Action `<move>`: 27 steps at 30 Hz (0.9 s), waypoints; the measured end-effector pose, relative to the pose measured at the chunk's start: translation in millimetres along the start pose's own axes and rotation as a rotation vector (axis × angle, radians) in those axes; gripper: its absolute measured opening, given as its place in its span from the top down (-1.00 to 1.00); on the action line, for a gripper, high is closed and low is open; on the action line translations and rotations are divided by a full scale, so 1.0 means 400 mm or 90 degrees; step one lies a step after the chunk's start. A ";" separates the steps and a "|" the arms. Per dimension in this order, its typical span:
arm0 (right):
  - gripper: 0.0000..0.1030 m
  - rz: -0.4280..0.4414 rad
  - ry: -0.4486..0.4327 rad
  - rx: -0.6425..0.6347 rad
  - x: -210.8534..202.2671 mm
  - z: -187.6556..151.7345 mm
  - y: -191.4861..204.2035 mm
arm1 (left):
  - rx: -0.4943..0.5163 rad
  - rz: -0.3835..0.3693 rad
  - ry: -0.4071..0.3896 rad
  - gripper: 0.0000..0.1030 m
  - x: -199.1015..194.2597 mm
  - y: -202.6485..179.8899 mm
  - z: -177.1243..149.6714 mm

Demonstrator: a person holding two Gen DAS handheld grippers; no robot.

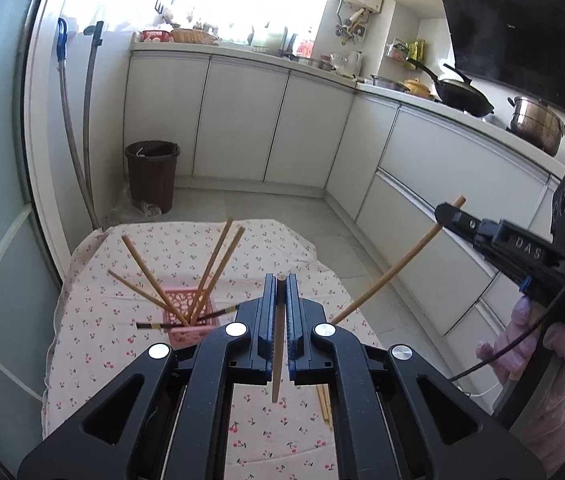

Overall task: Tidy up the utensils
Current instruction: 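Carry both chopsticks upright over the pink holder with both tools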

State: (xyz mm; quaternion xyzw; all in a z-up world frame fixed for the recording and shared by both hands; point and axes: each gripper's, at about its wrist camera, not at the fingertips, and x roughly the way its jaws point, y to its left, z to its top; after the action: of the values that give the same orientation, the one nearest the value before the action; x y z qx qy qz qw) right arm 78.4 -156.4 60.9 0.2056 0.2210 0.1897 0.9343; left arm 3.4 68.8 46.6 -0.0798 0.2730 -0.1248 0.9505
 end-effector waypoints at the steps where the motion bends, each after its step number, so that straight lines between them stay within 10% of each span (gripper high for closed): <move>1: 0.85 0.001 -0.005 0.002 -0.002 0.009 0.004 | -0.006 -0.002 -0.009 0.92 -0.007 0.003 0.024; 12: 0.85 0.050 -0.039 0.004 -0.003 0.085 0.046 | 0.013 0.089 -0.101 0.92 -0.029 0.019 0.212; 22: 0.85 0.063 -0.024 0.007 0.057 0.093 0.068 | 0.012 0.179 -0.058 0.90 0.164 0.088 0.196; 27: 0.85 0.071 -0.019 0.000 0.080 0.087 0.094 | -0.067 0.185 -0.073 0.54 0.141 0.156 0.156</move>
State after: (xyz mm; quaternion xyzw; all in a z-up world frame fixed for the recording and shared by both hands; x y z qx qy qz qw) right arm 112.1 -121.0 96.4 0.2201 0.1956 0.2382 0.9255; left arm 95.2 118.0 56.9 -0.0960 0.2333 0.0333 0.9671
